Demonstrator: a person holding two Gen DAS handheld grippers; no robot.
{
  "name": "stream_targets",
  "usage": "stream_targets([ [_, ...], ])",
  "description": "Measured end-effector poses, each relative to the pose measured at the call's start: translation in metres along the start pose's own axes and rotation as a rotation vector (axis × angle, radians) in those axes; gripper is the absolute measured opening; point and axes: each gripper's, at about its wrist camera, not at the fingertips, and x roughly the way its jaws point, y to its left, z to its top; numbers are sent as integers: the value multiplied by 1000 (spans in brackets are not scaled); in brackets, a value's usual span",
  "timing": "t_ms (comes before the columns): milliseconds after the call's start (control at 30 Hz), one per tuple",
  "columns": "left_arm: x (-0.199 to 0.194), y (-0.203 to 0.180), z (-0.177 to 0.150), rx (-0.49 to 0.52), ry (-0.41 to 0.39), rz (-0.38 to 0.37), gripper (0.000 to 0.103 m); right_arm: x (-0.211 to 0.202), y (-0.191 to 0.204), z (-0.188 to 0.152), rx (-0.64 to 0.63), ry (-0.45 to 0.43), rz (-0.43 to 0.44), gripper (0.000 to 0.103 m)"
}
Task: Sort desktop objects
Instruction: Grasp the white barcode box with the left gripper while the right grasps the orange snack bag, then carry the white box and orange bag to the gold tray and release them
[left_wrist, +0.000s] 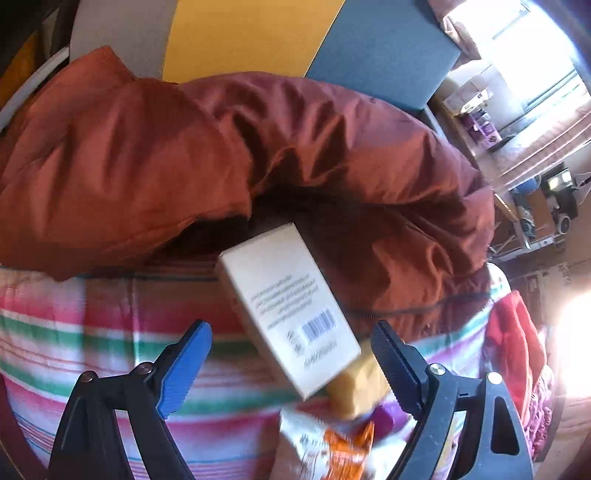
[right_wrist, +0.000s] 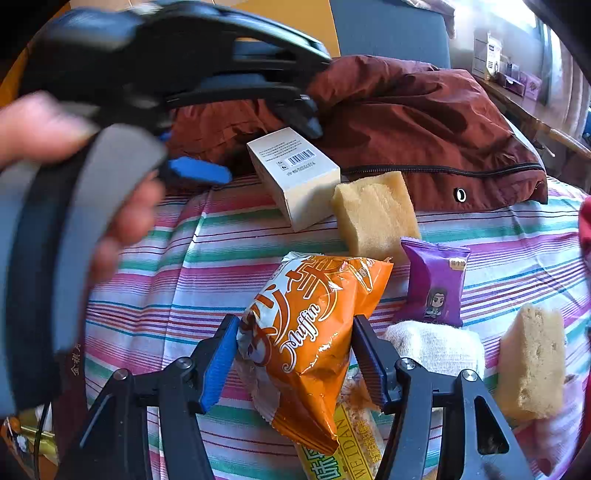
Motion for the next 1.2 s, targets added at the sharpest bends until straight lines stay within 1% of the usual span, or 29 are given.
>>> stream_targets([
  [133,18,-8,7,0,29,17,90,1,-2,0,5,0,6,62],
  [167,23,-8,8,-5,34,33,90,1,-4,1,6,0,8,62],
  [233,29,-4,6,-1,43,69,86,1,-5,0,4,-1,9,62],
  [267,31,-1,4,8,47,76,82,1,-5,0,3,-2,9,63],
  [300,32,1,2,19,51,73,73,1,-6,0,3,-3,9,63],
  [333,33,4,-2,50,57,83,70,1,-6,0,2,-4,9,63],
  [400,31,8,-6,95,43,78,58,1,-6,0,-4,-5,6,63],
  [433,29,11,-7,108,39,71,56,1,-3,-1,-25,-5,-4,63],
  [467,27,15,-9,120,33,67,52,1,-1,-2,-33,-11,-10,63],
  [500,24,19,-11,126,32,66,51,1,-1,-2,-34,-11,-14,63],
  [600,16,34,-19,147,27,49,51,-1,2,-3,-30,-18,-6,62],
  [733,2,54,-35,184,7,77,51,-2,3,-4,-42,-19,-11,62],
  [800,-5,61,-50,233,-1,99,51,-3,6,-5,-57,-22,-20,62],
  [933,-17,68,-79,290,-19,129,50,-2,17,-6,-88,-30,-40,62],
  [1067,-35,77,-108,292,-59,120,50,-4,16,-8,-107,-35,-42,61],
  [1133,-47,81,-119,297,-92,121,50,-3,16,-8,-101,-37,-30,60],
  [1200,-62,77,-134,291,-118,107,50,-3,17,-8,-100,-36,-10,60],
])
